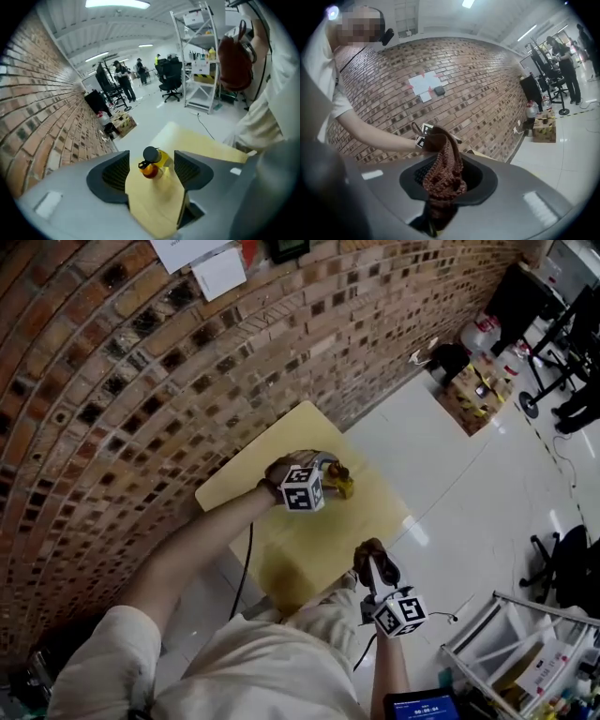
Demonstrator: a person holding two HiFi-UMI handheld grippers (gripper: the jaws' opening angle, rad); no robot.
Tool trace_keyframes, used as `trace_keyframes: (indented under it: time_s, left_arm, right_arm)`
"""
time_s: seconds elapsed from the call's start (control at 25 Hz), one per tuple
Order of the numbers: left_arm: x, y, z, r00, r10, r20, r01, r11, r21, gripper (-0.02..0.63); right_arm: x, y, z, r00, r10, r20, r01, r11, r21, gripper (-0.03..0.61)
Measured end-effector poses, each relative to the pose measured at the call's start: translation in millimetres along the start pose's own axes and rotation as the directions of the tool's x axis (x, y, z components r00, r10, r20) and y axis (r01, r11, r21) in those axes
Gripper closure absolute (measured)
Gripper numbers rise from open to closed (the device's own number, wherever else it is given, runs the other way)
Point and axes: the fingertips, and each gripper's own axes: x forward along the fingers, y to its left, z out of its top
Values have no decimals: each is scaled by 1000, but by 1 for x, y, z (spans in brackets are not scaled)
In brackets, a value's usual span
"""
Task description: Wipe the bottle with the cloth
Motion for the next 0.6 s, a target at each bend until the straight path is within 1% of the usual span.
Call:
trace_keyframes:
  time_s: [0.08,0.24,0.32,0.44,0.6]
  left_arm:
    - [20,5,-1,999,-35,-39,37,998,55,293]
    - [45,1,-7,990,-118,-82,125,989,75,293]
    - [55,-2,-13,983,-140,-119,155,980,123,296]
    - [70,-8,-19,976,-146,-159,179,961,213,340]
    - [79,-9,-16,973,-164,-160,205,935,288,401]
  right_arm:
    - [6,-15,0,1000,14,-20,-14,1000,3,494]
    - [14,-37,2,998,37,-57,-36,999,14,494]
    - [18,-49,6,997,43,-66,-41,999,28,494]
    - [22,-68,11,996,46,-83,-42,998,47,494]
    - [34,-87,15,990,76,-116,-72,997,40,494]
